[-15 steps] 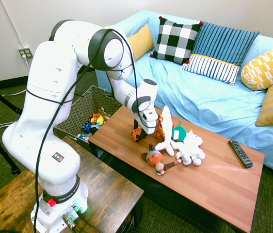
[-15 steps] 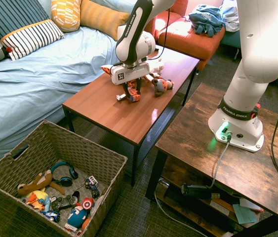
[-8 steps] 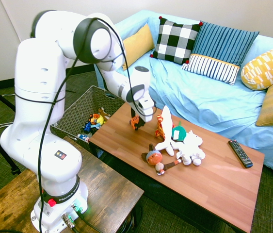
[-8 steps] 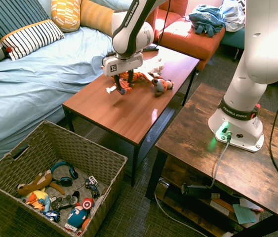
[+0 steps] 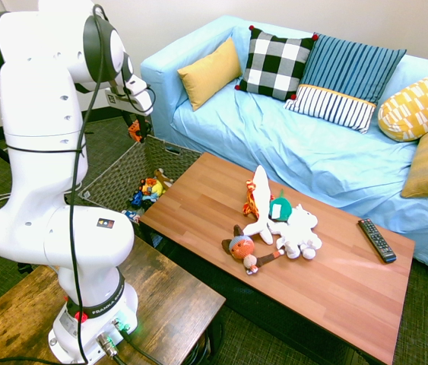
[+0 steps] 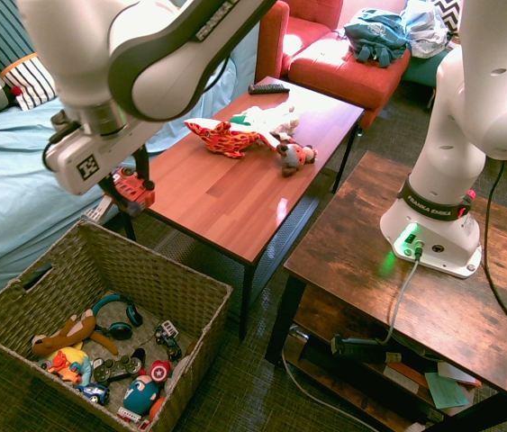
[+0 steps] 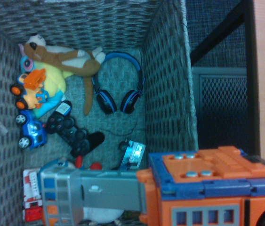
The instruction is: Put the toy car in the basket
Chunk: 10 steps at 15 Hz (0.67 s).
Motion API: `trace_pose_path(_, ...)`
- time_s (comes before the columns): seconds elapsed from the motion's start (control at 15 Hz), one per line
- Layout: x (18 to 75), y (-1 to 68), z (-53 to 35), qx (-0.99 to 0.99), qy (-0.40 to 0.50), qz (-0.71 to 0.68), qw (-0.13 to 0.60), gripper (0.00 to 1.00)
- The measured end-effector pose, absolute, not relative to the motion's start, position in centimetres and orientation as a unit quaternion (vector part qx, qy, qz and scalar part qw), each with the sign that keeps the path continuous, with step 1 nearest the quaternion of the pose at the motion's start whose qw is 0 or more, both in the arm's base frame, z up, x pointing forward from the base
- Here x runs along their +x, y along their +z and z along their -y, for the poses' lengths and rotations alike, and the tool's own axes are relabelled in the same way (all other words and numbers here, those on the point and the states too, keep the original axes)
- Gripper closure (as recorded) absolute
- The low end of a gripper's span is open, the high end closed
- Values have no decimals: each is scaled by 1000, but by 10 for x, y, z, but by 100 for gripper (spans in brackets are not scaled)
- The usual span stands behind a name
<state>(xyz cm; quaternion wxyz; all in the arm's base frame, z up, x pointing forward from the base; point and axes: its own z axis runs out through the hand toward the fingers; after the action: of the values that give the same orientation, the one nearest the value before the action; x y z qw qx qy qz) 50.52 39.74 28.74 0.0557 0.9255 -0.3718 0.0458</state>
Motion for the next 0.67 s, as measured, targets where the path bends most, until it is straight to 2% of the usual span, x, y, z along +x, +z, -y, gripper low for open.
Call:
trace_pose_path(0.07, 522, 286, -400, 927, 42, 369, 58, 100)
trace_pose_path(0.13, 529, 287, -405, 929, 36, 364, 59, 0)
trace_pose_path(0.67, 539, 302, -418, 938, 21, 343, 54, 0)
